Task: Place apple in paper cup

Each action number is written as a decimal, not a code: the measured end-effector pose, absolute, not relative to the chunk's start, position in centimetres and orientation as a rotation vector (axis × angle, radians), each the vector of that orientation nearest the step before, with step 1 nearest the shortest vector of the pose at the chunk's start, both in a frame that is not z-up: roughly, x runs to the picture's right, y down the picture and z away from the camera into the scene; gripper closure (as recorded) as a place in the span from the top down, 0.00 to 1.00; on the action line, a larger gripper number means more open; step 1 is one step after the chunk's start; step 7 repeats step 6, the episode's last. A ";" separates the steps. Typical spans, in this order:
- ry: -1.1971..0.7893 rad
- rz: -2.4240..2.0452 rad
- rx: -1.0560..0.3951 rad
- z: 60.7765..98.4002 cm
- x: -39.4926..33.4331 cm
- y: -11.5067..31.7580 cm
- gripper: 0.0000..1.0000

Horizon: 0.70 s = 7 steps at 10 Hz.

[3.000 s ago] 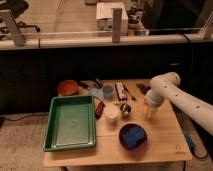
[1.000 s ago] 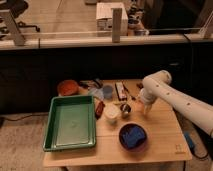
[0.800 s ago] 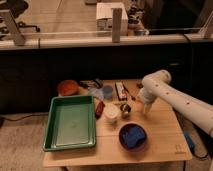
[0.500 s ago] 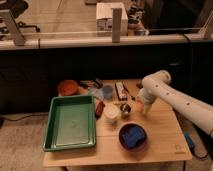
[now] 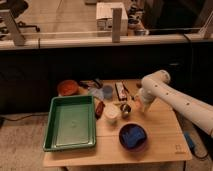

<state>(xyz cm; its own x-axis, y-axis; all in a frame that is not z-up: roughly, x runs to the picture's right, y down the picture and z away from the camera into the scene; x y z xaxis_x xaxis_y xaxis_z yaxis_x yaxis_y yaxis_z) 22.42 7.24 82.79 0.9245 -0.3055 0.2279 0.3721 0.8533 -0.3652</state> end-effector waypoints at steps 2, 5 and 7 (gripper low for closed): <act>-0.208 -0.412 -0.386 80.8 21.0 6.1 0.00; -0.316 -0.677 -0.394 78.1 16.8 6.4 0.00; -0.337 -0.752 -0.409 77.4 15.5 6.7 0.00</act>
